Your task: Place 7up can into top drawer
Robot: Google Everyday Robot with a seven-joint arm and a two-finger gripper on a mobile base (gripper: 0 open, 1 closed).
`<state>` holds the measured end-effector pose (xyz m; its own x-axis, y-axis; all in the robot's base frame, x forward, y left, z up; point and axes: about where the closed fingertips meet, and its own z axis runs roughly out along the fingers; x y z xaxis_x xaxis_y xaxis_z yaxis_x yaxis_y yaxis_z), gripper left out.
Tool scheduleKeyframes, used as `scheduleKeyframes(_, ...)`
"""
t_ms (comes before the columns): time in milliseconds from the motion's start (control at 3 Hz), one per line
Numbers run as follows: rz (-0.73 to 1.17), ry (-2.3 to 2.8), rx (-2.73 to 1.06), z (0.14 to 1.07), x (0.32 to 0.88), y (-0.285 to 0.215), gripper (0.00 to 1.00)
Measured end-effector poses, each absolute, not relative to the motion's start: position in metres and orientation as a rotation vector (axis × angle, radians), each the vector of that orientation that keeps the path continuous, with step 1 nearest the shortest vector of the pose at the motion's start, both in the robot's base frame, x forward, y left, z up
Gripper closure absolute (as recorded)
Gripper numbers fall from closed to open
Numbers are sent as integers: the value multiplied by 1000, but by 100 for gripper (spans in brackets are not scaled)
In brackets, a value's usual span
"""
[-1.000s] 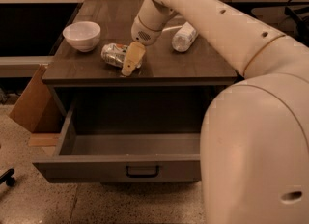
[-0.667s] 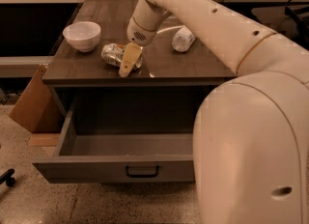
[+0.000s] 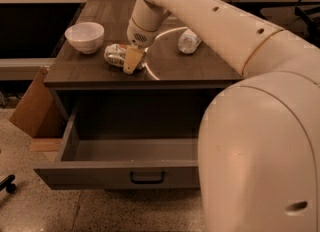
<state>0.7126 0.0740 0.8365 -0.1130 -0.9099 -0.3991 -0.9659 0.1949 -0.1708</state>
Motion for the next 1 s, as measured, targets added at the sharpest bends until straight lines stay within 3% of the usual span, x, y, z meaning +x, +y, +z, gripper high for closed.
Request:
scheduleKeyframes(667,232,1953,-1777,863,673,74,85)
scheduleKeyframes(1000,284,1878,-1778,878,645,63,100)
